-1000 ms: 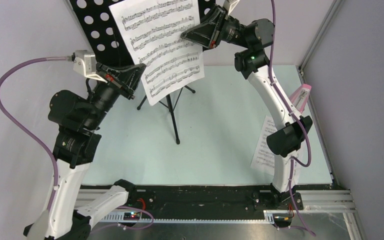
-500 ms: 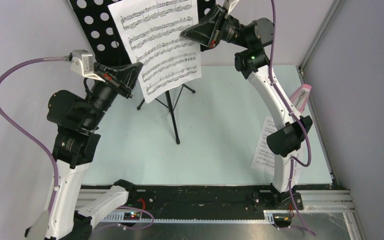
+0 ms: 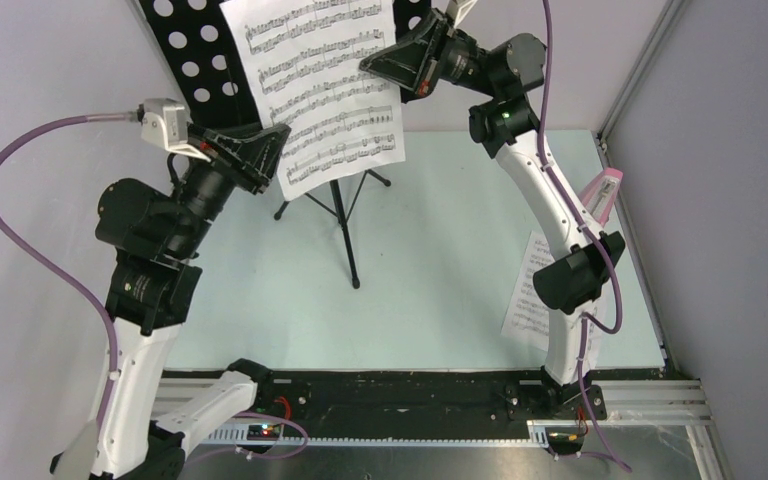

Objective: Set up the instrument practice props

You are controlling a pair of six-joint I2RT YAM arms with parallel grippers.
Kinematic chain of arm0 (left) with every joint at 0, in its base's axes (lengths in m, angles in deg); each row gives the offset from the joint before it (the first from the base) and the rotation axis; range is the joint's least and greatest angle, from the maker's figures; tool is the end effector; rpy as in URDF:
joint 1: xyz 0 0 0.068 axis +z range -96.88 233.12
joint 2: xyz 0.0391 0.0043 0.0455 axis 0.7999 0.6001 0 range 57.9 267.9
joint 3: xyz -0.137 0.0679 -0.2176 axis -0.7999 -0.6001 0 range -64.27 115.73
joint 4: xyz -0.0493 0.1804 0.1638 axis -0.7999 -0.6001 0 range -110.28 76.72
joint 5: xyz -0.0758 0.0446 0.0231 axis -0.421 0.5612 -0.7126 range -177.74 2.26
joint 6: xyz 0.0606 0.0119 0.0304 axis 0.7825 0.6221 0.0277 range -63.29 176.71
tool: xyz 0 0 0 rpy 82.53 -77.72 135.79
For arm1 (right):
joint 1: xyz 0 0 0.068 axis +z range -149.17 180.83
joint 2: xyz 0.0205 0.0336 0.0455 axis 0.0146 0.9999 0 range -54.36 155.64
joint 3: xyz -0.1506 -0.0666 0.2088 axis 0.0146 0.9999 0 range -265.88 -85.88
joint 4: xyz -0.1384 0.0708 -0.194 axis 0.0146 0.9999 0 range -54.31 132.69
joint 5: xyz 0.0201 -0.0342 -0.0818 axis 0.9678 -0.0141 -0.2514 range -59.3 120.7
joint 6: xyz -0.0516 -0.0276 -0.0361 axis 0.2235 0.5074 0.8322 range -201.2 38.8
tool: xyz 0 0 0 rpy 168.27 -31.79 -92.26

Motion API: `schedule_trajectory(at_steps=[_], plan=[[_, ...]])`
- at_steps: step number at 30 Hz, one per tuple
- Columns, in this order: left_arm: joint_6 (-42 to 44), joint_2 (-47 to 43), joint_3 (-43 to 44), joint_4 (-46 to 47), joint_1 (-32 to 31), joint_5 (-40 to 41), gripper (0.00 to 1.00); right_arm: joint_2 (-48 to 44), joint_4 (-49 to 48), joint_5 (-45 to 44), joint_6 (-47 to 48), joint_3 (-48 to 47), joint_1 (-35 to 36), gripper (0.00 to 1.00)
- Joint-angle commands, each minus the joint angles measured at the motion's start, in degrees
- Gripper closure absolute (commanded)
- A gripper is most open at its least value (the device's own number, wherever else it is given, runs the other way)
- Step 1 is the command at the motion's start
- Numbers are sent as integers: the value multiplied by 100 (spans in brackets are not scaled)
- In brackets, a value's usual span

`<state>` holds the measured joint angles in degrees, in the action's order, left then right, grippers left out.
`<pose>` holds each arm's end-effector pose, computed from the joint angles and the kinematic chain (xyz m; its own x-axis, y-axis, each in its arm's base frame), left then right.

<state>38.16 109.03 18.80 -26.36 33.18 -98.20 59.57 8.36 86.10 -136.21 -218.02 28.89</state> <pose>0.1330 -0.0591 0.5284 0.1300 -0.3800 -0.9158 0.5678 0.7857 -0.2454 0.3307 0.2281 0.5528 -0.2745 0.3810 -0.8829 -0.9609 -0.1430 0.2370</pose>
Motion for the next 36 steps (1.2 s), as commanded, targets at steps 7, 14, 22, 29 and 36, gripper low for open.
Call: schedule_trajectory(at_steps=[7, 14, 22, 29, 36], plan=[[-28, 35, 246, 57, 52, 1927, 32, -538, 1839, -2247, 1338, -438, 242, 100], [-39, 226, 494, 58, 53, 2979, 32, -729, 2420, -3233, 2389, -690, 541, 100], [-428, 698, 967, -110, 369, 2588, 31, -680, 2387, -3625, 3493, -862, 830, 100], [-2000, 988, 1127, -119, 1206, 1705, 32, -600, 2041, -3850, 4106, -807, 967, 100], [-2388, 961, 979, 178, 1521, 1429, 27, -562, 2079, -3790, 4257, -825, 996, 100]])
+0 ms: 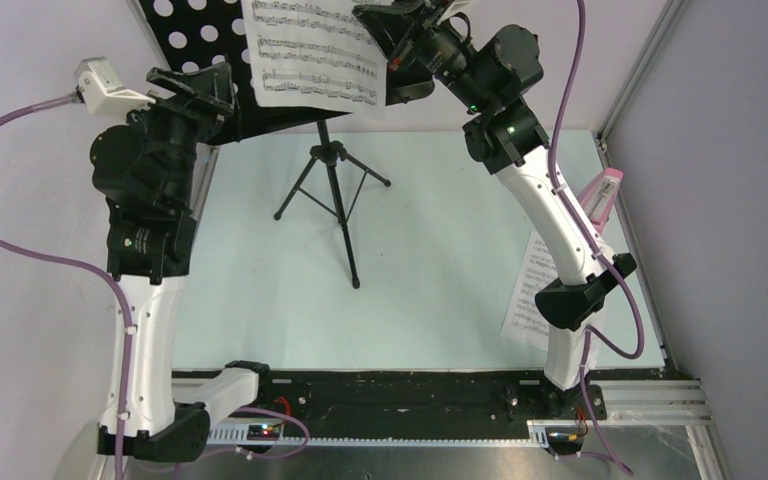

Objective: Set up the instrument practice props

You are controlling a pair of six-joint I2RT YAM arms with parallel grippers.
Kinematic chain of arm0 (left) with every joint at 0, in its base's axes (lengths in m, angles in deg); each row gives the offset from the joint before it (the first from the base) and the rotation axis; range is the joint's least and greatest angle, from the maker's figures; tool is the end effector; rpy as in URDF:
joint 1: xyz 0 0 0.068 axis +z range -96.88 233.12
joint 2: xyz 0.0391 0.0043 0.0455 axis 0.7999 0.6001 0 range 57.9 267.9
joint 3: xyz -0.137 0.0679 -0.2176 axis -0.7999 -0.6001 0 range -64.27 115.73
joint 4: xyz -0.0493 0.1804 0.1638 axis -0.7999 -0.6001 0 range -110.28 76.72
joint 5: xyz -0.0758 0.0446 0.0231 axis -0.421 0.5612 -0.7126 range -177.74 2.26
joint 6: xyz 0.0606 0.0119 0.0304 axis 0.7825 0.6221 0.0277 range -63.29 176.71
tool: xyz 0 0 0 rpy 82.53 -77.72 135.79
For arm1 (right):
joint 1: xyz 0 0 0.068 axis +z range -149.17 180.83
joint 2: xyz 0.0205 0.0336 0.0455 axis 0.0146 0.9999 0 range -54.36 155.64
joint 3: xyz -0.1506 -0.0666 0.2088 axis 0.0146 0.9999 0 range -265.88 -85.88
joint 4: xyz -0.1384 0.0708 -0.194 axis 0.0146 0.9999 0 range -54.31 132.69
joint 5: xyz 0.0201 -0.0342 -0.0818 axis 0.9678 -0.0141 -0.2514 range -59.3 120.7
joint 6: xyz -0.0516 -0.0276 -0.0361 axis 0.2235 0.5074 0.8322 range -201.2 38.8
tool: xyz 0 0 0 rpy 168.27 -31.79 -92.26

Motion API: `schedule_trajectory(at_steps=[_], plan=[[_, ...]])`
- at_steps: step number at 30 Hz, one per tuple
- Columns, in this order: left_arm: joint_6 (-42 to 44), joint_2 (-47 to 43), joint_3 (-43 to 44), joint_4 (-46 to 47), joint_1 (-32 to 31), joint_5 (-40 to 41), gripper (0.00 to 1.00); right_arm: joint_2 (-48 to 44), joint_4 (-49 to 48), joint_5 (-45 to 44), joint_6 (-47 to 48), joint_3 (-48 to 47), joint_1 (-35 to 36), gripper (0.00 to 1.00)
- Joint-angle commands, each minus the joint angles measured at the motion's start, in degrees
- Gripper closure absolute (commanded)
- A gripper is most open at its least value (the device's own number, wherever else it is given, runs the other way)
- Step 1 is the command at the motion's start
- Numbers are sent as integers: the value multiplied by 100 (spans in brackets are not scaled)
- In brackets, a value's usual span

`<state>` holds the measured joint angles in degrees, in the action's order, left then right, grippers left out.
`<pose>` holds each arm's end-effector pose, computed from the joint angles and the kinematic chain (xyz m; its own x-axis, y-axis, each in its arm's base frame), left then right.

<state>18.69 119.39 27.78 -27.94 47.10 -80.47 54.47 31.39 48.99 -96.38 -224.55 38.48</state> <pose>0.1901 -0.0130 0.5439 0.2251 -0.6381 -0.7363 0.1544 0.7695 -0.6197 0.2892 0.2451 0.5948 0.2232 0.4861 -0.8449 -0.8744 0.4829 0.0468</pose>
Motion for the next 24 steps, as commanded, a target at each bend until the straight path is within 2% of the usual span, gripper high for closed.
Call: schedule_trajectory(at_steps=[1, 5, 8, 13, 14, 24], plan=[[-447, -67, 83, 360, 143, -364, 27, -45, -211, -75, 281, -166, 34, 100], [-636, -45, 24, 455, 190, -211, 25, -29, -261, -68, 291, -58, 72, 100], [-802, -23, -22, 530, 198, -53, 27, -25, -334, -74, 277, -2, 102, 100], [-859, 84, -30, 652, 203, -135, 54, 4, -369, -99, 274, 16, 135, 100], [-852, 105, -30, 654, 201, -172, 55, 5, -377, -102, 276, 16, 132, 100], [-364, 363, 14, 725, 202, -979, 52, 35, -497, -56, 219, 15, 118, 100]])
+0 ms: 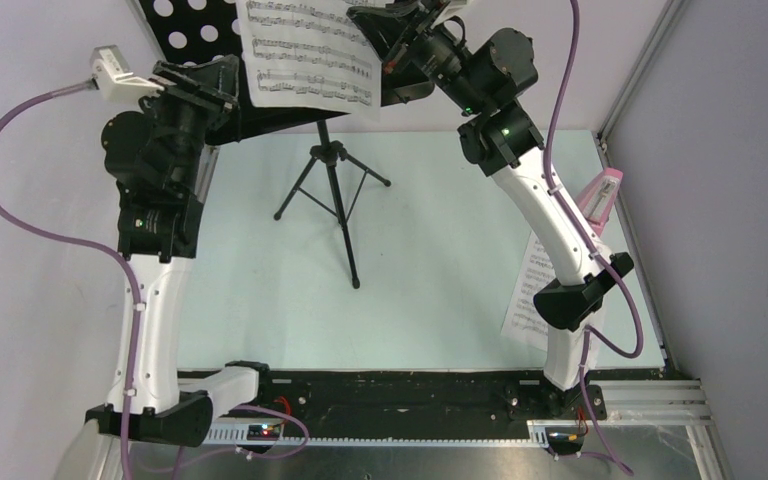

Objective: Set up the instrument practice props

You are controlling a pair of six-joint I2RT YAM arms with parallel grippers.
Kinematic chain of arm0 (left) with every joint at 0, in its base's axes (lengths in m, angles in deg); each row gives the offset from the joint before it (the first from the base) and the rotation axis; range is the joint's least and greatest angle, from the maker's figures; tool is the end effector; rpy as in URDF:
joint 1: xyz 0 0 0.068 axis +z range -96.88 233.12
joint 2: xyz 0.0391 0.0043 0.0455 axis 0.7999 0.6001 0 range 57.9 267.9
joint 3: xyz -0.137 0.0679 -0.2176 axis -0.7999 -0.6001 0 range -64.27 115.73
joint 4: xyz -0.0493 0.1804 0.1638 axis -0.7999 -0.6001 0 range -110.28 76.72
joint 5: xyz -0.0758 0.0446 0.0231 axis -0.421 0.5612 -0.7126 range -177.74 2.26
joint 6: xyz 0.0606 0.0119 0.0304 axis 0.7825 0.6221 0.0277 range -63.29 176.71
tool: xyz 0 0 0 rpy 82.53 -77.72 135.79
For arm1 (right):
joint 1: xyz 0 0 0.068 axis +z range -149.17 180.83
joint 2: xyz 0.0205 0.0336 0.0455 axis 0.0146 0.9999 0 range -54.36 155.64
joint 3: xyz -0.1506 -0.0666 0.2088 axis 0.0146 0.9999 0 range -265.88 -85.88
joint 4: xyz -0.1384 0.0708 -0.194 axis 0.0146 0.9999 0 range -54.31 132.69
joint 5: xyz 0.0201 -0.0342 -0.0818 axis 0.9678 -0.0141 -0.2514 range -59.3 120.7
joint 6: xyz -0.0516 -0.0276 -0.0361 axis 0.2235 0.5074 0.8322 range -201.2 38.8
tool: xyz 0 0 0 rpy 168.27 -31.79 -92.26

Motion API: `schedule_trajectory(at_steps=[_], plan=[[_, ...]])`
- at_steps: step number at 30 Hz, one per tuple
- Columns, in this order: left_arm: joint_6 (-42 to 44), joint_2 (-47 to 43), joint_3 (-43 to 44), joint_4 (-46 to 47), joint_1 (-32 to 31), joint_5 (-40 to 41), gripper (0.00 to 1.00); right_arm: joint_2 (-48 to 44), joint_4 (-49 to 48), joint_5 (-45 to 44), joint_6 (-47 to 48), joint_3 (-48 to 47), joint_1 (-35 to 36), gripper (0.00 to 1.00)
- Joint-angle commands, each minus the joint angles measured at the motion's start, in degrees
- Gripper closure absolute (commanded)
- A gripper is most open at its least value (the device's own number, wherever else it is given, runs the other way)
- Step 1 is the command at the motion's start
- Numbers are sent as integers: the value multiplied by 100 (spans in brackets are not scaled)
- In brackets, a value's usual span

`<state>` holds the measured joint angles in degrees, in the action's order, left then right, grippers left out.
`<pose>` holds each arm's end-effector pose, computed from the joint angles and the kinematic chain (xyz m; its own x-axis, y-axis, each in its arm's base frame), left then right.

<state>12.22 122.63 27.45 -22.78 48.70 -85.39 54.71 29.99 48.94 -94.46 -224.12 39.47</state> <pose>0.2124 -0.0142 0.5432 0.1871 -0.7168 -0.6718 0.2371 0.6966 -0.6772 0.2865 0.2513 0.5938 0.2527 0.4808 -0.8397 -0.8748 0.4843 0.0140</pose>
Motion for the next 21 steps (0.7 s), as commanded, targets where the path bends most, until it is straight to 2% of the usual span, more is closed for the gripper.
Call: schedule_trajectory(at_steps=[1, 3, 6, 9, 15, 21], plan=[[322, 75, 65, 206, 45, -537, 53, 19, -385, -50, 30, -28, 21, 100], [393, 127, 91, 203, 40, -674, 57, 39, -433, -55, 24, -31, 14, 100], [462, 164, 131, 204, 43, -904, 69, 81, -511, -44, 22, -55, 17, 100], [495, 130, 52, 198, 49, -968, 73, 121, -554, -32, 18, -92, 20, 100], [731, -65, -210, 124, 60, -959, 72, 173, -565, -6, 34, -135, 38, 100], [1040, -236, -392, -4, 65, -722, 56, 207, -628, 3, 8, -152, 54, 100]])
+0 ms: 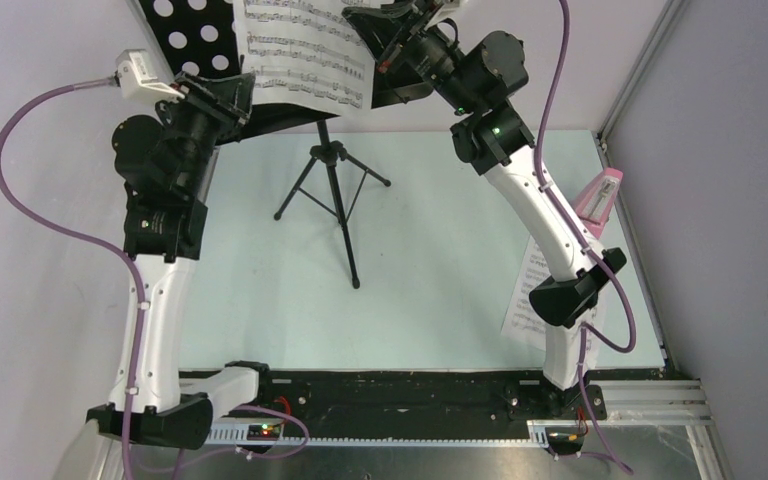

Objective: Set up the instrument practice props

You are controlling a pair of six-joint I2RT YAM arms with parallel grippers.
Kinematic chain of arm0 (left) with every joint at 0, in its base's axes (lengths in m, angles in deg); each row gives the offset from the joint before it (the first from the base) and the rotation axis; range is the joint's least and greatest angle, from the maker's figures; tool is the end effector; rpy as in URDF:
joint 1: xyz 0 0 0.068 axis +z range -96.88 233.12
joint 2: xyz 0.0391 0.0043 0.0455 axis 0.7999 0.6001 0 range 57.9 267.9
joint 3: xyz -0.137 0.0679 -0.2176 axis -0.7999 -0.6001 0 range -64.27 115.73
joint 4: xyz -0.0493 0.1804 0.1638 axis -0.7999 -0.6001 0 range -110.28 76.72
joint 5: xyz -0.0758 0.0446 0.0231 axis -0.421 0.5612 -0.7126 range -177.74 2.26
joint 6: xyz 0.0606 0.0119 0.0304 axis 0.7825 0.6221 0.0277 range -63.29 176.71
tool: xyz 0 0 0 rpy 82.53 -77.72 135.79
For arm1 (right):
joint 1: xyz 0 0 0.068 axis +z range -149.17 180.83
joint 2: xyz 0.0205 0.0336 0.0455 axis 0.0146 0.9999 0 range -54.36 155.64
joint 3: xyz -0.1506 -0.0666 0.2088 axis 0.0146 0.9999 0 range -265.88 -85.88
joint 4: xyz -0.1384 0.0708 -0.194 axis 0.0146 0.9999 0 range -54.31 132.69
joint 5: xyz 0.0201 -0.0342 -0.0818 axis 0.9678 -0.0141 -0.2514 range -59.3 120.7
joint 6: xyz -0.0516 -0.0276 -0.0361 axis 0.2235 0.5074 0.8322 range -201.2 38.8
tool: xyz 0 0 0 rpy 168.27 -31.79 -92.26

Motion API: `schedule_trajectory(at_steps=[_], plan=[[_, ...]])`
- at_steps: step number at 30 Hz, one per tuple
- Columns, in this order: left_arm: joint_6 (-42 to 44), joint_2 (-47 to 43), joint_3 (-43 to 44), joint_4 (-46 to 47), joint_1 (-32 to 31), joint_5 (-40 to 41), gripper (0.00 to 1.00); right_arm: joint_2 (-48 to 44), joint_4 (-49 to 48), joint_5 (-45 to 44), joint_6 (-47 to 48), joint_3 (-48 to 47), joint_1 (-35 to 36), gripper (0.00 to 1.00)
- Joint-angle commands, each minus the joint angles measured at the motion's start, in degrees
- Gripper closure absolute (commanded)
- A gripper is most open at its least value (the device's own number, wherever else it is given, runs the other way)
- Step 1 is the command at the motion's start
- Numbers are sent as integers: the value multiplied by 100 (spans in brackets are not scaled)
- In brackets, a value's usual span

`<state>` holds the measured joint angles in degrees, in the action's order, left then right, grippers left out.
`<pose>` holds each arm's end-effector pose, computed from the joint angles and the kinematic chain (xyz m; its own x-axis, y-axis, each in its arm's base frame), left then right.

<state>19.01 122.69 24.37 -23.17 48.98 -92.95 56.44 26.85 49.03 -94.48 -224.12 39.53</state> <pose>0.2226 -0.0212 0.5255 0.0926 -0.6173 -0.7813 0.2736 0.7702 -0.5761 0.2943 0.2581 0.5884 0.2678 0.4937 -0.8274 -0.8762 0.4820 0.0041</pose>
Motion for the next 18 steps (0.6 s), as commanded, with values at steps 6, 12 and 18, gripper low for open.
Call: schedule_trajectory(at_steps=[6, 12, 18], plan=[[506, -343, -208, 17, 42, -72, 57, 70, -367, -18, 15, -172, 68, 100], [542, -180, -147, 17, 41, -328, 64, 90, -382, -31, 31, -184, 77, 100], [612, -57, -32, 14, 51, -408, 73, 88, -351, -17, 40, -173, 97, 100]])
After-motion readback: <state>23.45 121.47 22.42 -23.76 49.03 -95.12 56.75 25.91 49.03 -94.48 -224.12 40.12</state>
